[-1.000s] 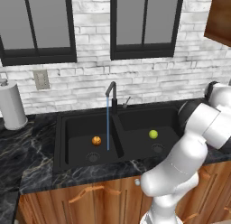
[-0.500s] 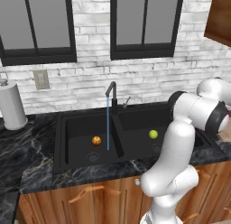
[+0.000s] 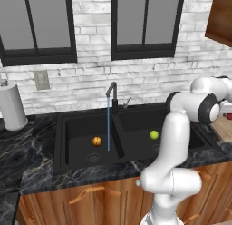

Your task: Pick the pear, pear, orange from the sink and place them on the cutting board to airdry. Then turn off the sink faucet.

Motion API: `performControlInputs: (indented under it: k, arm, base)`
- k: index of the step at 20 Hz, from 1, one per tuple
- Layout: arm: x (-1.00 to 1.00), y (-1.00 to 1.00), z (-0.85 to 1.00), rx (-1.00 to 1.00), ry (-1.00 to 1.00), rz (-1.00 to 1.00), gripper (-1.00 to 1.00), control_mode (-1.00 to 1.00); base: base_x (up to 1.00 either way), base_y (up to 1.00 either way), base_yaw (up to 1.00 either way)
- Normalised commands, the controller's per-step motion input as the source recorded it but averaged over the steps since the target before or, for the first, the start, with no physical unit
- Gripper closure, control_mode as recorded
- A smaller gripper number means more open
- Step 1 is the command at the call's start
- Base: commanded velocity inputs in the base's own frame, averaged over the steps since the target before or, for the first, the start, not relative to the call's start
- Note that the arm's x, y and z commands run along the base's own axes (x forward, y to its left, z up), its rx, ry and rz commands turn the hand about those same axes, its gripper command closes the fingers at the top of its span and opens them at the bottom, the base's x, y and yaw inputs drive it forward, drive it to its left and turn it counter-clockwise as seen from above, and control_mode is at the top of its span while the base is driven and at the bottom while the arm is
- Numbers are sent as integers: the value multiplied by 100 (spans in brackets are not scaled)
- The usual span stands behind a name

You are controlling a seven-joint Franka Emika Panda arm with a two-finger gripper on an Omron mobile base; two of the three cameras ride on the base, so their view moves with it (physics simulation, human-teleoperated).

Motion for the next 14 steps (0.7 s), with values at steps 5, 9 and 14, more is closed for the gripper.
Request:
performControlInputs:
  k: [5, 9, 14]
  arm:
    - [15, -2, -16, 7, 7, 4, 100, -100]
    - [0, 11, -2, 0, -4, 6, 100, -100]
    - [8, 18, -37, 0, 0, 5, 100, -100]
  base:
    - [0, 0, 0]
    - [0, 0, 0]
    - [0, 0, 0]
